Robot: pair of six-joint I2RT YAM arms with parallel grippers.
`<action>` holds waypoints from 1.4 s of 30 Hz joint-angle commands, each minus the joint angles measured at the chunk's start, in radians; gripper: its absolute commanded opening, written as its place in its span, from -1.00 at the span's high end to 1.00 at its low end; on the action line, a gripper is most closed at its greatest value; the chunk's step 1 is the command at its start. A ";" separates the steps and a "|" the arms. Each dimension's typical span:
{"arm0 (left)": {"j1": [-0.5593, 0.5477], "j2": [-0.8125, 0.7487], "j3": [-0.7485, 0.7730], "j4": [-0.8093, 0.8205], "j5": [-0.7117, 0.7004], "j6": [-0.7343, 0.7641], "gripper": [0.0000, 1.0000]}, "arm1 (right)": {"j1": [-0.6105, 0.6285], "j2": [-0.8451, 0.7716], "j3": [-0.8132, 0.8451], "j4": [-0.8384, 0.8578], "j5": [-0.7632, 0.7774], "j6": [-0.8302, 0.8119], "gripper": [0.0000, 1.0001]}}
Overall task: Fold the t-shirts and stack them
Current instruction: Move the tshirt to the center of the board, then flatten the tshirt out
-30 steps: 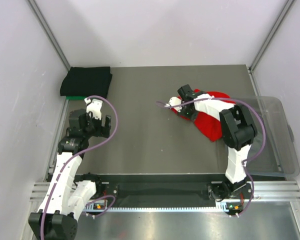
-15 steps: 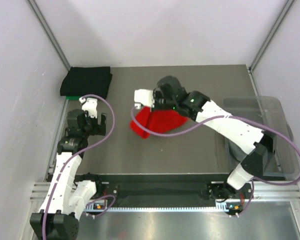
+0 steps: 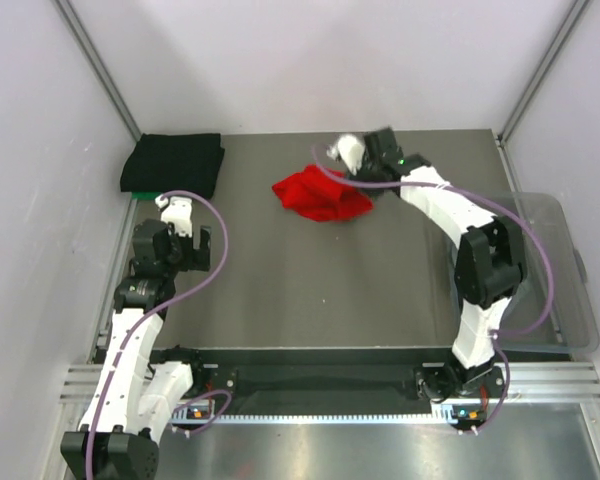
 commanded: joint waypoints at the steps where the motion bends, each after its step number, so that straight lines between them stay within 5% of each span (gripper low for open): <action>1: 0.007 0.005 0.000 0.065 0.059 -0.001 -0.88 | 0.029 -0.053 -0.206 -0.010 -0.045 0.071 0.11; 10: 0.007 0.135 0.083 0.033 0.173 -0.017 -0.86 | 0.068 -0.222 -0.403 0.109 -0.258 -0.078 0.14; 14: 0.007 0.108 0.068 0.027 0.178 -0.018 -0.85 | 0.134 -0.120 -0.351 0.095 -0.263 -0.124 0.29; 27: 0.037 0.048 0.065 -0.019 0.119 0.010 -0.77 | 0.268 0.098 -0.192 0.317 -0.127 -0.139 0.15; 42: 0.040 0.042 0.054 -0.016 0.103 0.010 -0.77 | 0.289 0.295 -0.064 0.173 -0.056 -0.214 0.29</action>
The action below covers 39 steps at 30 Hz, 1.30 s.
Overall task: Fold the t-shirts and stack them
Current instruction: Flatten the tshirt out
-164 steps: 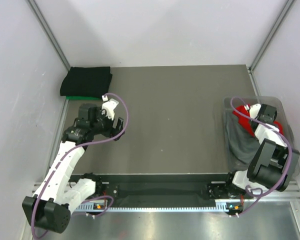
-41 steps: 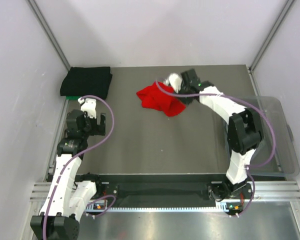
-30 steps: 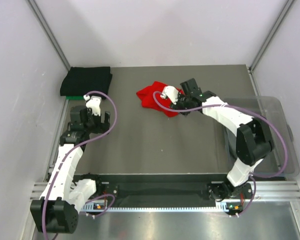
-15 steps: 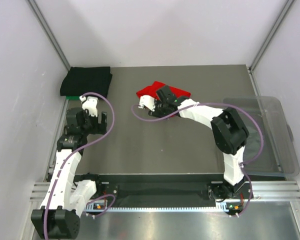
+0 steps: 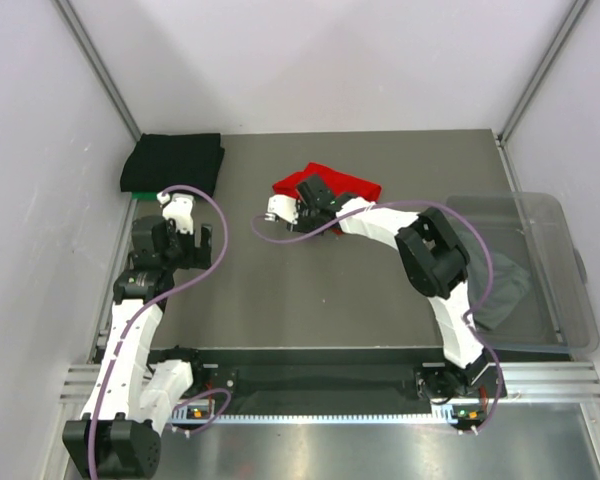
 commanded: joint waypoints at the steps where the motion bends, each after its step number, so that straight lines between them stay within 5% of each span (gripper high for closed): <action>1: 0.007 -0.015 0.023 0.006 -0.006 0.007 -0.77 | 0.003 0.042 0.063 -0.045 0.050 -0.029 0.29; 15: 0.018 -0.017 0.021 0.006 0.003 0.003 -0.77 | -0.059 0.210 0.253 -0.215 0.095 0.014 0.37; 18: 0.018 -0.023 0.017 0.007 0.001 0.003 -0.77 | -0.062 0.225 0.279 -0.272 0.071 0.016 0.75; 19: 0.019 -0.025 0.016 0.006 0.003 0.004 -0.77 | -0.062 0.201 0.270 -0.272 0.065 0.017 1.00; 24: 0.019 -0.031 0.018 0.009 0.008 -0.002 -0.77 | -0.048 0.021 0.224 -0.219 0.035 0.048 1.00; 32: 0.021 -0.029 0.030 0.029 0.015 -0.006 -0.78 | -0.031 -0.278 0.437 -0.308 -0.175 0.080 1.00; 39: 0.021 -0.014 0.059 0.032 0.038 -0.016 -0.78 | -0.034 -0.440 0.534 -0.244 -0.124 0.119 1.00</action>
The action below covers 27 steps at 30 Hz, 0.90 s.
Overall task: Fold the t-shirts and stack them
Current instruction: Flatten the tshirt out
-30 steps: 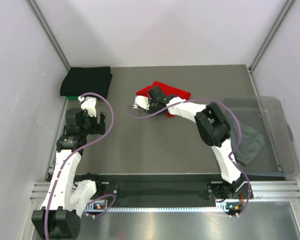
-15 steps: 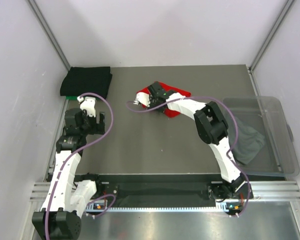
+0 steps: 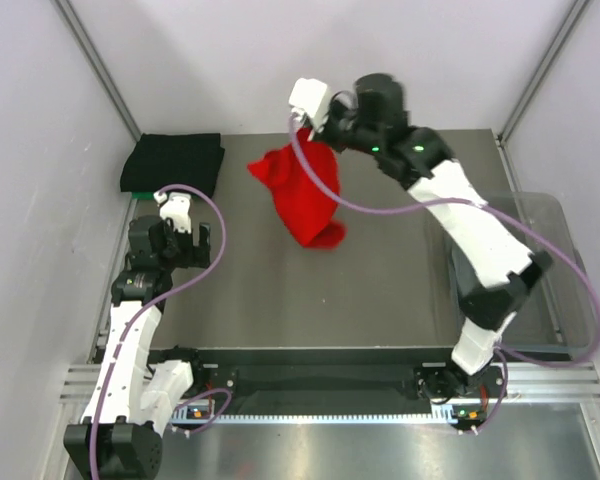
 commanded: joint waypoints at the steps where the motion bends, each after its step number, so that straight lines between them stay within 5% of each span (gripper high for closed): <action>1: 0.008 0.002 0.061 0.030 0.034 -0.014 -0.78 | -0.002 -0.115 0.017 0.051 0.012 0.034 1.00; 10: 0.008 0.020 0.103 0.003 0.195 0.000 -0.75 | -0.246 -0.098 -0.331 0.139 0.025 0.138 1.00; 16: -0.075 0.138 0.152 -0.116 0.635 0.064 -0.53 | -0.330 -0.034 -0.481 0.205 0.065 0.146 1.00; 19: -0.275 0.219 0.196 -0.205 0.536 0.153 -0.50 | -0.342 -0.043 -0.498 0.232 0.071 0.175 1.00; 27: -0.586 0.416 0.184 -0.221 0.258 0.271 -0.50 | -0.365 -0.078 -0.480 0.237 0.133 0.213 1.00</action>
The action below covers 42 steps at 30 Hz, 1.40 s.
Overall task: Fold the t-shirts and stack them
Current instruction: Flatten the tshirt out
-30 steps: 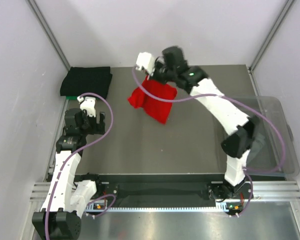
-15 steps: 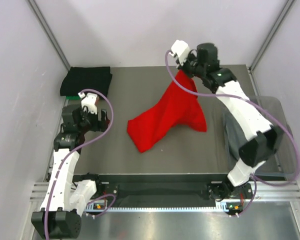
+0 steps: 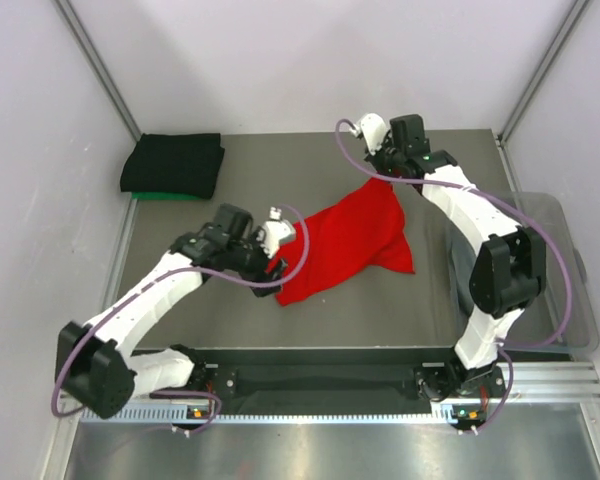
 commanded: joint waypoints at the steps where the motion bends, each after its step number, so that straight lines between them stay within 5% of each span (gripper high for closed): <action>1: -0.112 0.111 0.017 -0.038 -0.119 0.086 -0.48 | -0.023 -0.074 0.052 0.056 0.031 0.034 1.00; 18: -0.191 0.382 0.034 0.080 -0.196 0.062 -0.32 | -0.034 -0.100 -0.012 0.073 0.006 0.049 1.00; 23: -0.191 0.451 0.101 0.036 -0.201 0.048 0.13 | -0.032 -0.102 -0.021 0.076 0.000 0.054 1.00; 25: -0.191 0.448 0.107 0.045 -0.204 0.045 0.17 | -0.034 -0.108 -0.035 0.083 0.002 0.052 1.00; 28: -0.191 0.448 0.114 0.045 -0.208 0.042 0.58 | -0.034 -0.114 -0.051 0.089 0.003 0.052 1.00; 30: -0.189 0.431 0.114 0.039 -0.228 0.037 1.00 | -0.034 -0.123 -0.057 0.089 0.003 0.052 1.00; 35: -0.188 0.345 0.101 0.022 -0.273 0.051 1.00 | -0.040 -0.157 -0.067 0.093 0.000 0.054 1.00; 42: -0.084 0.001 0.130 -0.026 -0.429 0.196 1.00 | -0.042 -0.321 -0.116 0.066 -0.124 0.075 1.00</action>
